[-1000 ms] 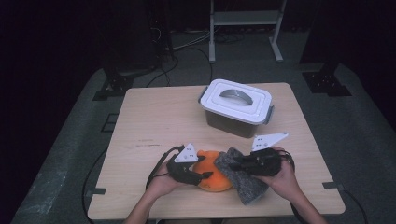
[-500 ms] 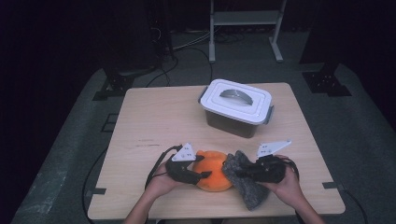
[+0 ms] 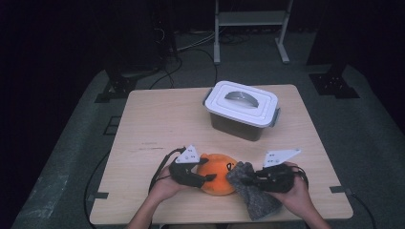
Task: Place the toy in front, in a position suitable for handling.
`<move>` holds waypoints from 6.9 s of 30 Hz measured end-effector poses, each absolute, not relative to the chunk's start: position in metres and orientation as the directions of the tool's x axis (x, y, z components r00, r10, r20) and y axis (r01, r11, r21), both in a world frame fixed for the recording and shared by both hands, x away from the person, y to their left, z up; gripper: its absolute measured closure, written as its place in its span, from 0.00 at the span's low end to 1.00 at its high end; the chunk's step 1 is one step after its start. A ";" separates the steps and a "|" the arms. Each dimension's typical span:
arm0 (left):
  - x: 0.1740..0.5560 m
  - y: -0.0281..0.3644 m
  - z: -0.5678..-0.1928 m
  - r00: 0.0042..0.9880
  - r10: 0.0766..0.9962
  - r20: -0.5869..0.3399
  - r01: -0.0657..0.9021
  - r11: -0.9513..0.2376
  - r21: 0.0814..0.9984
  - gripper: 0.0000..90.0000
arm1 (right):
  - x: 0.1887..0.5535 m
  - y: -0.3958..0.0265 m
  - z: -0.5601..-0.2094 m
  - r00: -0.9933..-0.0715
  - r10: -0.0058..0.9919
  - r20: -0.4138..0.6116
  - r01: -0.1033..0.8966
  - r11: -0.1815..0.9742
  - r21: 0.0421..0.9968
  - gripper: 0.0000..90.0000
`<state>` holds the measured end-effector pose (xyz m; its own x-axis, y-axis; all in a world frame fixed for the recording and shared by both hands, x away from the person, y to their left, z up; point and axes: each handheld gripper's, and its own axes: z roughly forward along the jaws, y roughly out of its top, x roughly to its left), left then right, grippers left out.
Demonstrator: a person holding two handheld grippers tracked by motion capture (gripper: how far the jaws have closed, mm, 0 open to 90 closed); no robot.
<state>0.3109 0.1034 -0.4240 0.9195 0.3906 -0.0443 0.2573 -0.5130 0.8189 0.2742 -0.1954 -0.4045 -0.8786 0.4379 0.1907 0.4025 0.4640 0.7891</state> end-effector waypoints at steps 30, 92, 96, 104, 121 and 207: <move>0.313 0.102 -0.419 0.918 0.390 -0.068 0.272 -0.495 0.825 0.41 | 0.284 -0.201 -0.399 -0.865 0.475 0.162 0.396 0.447 0.802 0.86; 0.299 0.100 -0.418 0.961 0.272 -0.041 0.184 -0.526 0.831 0.42 | 0.286 -0.216 -0.415 -0.857 0.450 0.253 0.463 0.454 0.761 0.85; 0.296 0.097 -0.417 0.968 0.250 -0.021 0.157 -0.539 0.828 0.43 | 0.295 -0.202 -0.398 -0.870 0.431 0.239 0.435 0.445 0.783 0.85; 0.293 0.100 -0.422 0.972 0.235 -0.016 0.144 -0.538 0.830 0.44 | 0.314 -0.176 -0.400 -0.874 0.406 0.268 0.446 0.446 0.776 0.85; 0.294 0.094 -0.417 0.964 0.264 0.010 0.129 -0.504 0.854 0.39 | 0.295 -0.211 -0.425 -0.842 0.424 0.335 0.510 0.420 0.751 0.84; 0.309 0.123 -0.436 0.953 0.297 -0.059 0.209 -0.503 0.839 0.46 | 0.299 -0.212 -0.417 -0.851 0.424 0.310 0.494 0.447 0.746 0.84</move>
